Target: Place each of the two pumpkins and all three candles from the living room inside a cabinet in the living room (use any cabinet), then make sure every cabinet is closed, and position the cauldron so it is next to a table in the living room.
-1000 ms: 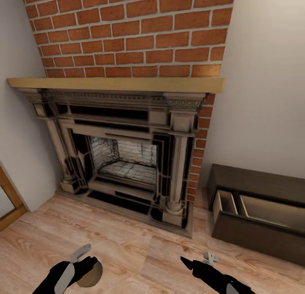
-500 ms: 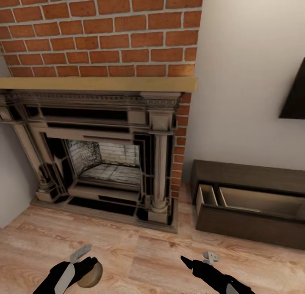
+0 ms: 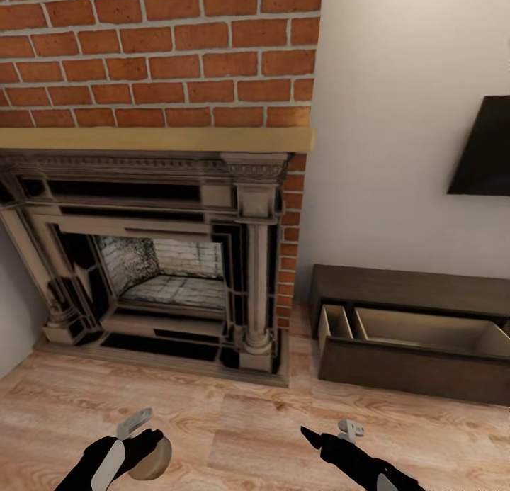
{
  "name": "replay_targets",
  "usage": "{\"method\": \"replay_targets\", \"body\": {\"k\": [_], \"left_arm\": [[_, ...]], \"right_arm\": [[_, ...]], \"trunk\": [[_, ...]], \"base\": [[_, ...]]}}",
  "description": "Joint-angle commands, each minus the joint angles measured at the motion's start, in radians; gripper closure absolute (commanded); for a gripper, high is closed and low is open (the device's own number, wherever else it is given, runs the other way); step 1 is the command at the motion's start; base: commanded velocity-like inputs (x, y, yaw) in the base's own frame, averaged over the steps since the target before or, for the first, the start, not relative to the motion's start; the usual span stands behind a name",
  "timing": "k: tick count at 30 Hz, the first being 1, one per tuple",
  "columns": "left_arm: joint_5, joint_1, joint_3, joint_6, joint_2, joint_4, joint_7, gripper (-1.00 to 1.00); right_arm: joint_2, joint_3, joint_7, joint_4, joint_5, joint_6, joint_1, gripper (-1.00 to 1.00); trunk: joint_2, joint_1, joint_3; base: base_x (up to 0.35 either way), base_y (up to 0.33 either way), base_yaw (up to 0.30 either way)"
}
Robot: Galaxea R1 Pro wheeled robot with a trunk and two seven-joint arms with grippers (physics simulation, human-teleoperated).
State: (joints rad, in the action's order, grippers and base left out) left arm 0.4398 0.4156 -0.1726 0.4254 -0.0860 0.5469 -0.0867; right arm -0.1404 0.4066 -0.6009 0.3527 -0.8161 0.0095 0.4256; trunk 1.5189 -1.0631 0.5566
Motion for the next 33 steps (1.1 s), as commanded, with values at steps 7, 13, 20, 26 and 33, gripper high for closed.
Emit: {"method": "replay_targets", "body": {"k": [7, 13, 20, 26, 33], "left_arm": [[0.011, 0.000, -0.001, 0.006, 0.000, 0.002, -0.006, 1.00], [0.011, 0.000, -0.001, 0.006, 0.000, 0.002, -0.006, 1.00], [0.010, 0.000, -0.001, 0.006, 0.001, 0.002, -0.005, 1.00], [0.010, 0.000, -0.001, 0.006, 0.000, 0.002, -0.005, 1.00], [0.011, 0.000, -0.001, 0.006, 0.000, 0.002, -0.005, 1.00]], "right_arm": [[-0.001, 0.006, -0.002, 0.000, -0.012, 0.000, 0.001, -1.00], [-0.001, 0.006, -0.002, 0.000, -0.012, 0.000, 0.001, -1.00], [-0.001, 0.006, -0.002, 0.000, -0.012, 0.000, 0.001, -1.00], [-0.001, 0.006, -0.002, -0.001, -0.012, 0.000, 0.001, -1.00], [-0.001, 0.006, -0.002, -0.001, -0.012, -0.001, 0.001, -1.00]], "trunk": [[0.001, 0.000, 0.001], [0.001, 0.000, 0.001], [0.001, 0.000, 0.001], [0.001, 0.000, 0.001], [0.001, 0.000, 0.001]], "base": [[0.000, 0.000, -0.216], [0.000, 0.000, -0.258], [0.000, 0.000, -0.269], [0.000, 0.000, -0.288], [0.000, 0.000, -0.290]]}}
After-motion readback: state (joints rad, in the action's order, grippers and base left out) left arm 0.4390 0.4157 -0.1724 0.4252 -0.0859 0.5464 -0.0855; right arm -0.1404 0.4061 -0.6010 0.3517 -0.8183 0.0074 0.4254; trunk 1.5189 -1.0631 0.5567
